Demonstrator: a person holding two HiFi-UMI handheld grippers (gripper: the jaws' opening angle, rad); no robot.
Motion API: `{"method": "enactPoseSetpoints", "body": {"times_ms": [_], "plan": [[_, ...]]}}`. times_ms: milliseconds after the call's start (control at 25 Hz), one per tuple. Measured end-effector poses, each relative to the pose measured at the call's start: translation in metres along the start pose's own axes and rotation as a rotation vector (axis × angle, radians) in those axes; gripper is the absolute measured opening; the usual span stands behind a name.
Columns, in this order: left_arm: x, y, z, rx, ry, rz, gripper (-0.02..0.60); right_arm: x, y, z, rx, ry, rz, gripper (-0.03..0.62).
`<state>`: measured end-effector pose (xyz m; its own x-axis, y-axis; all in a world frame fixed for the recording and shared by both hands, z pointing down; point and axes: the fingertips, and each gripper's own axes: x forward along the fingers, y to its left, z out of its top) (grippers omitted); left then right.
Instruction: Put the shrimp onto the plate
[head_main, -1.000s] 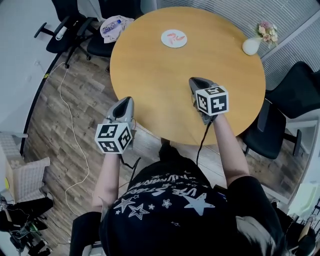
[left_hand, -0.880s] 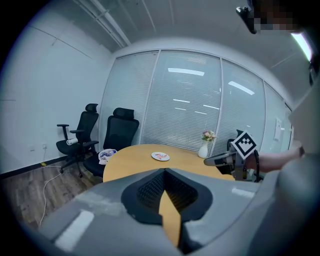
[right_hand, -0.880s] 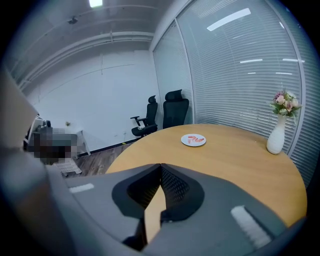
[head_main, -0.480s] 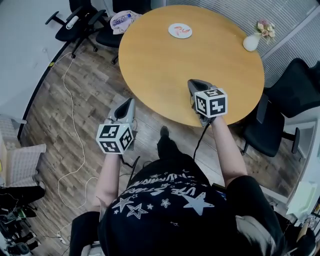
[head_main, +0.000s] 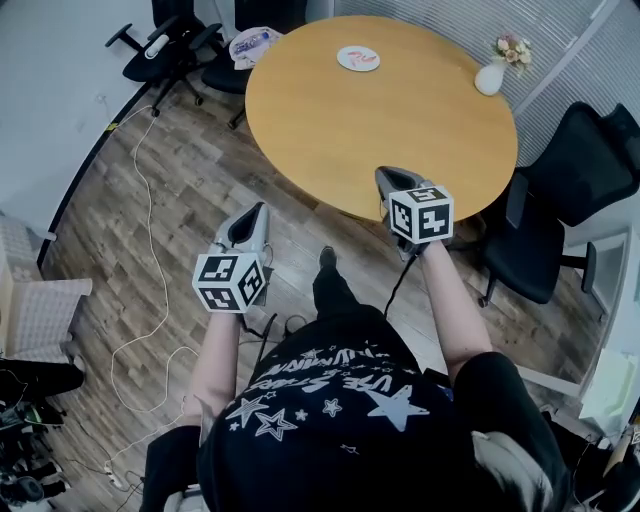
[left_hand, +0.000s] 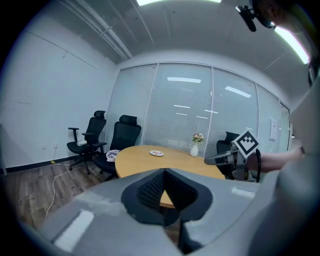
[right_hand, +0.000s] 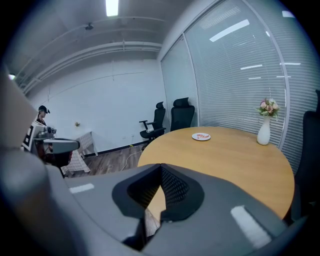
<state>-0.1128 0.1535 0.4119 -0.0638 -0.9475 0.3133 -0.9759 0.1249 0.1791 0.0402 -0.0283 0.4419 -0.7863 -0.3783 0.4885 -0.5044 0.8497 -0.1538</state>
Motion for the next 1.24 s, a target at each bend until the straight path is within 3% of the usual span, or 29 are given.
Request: {"method": "enactPoseSetpoints", "body": {"times_ms": [200,560,760,1240], "plan": [[-0.032,-0.017,-0.011,-0.005,-0.014,-0.004,0.002,-0.034,0.013,-0.009,-0.022,-0.03,-0.05,0.002],[-0.072,-0.041,-0.032,-0.024,-0.018,-0.021,0.002,-0.081,0.039,-0.041,-0.023,-0.001,-0.047,0.0],[-0.083,-0.056,-0.042,-0.032,-0.016,-0.038,0.002,-0.1,0.046,-0.057,-0.021,0.021,-0.049,0.001],[-0.089,-0.062,-0.038,-0.026,-0.03,-0.031,0.002,-0.113,0.062,-0.053,-0.044,0.008,-0.012,0.0]]}}
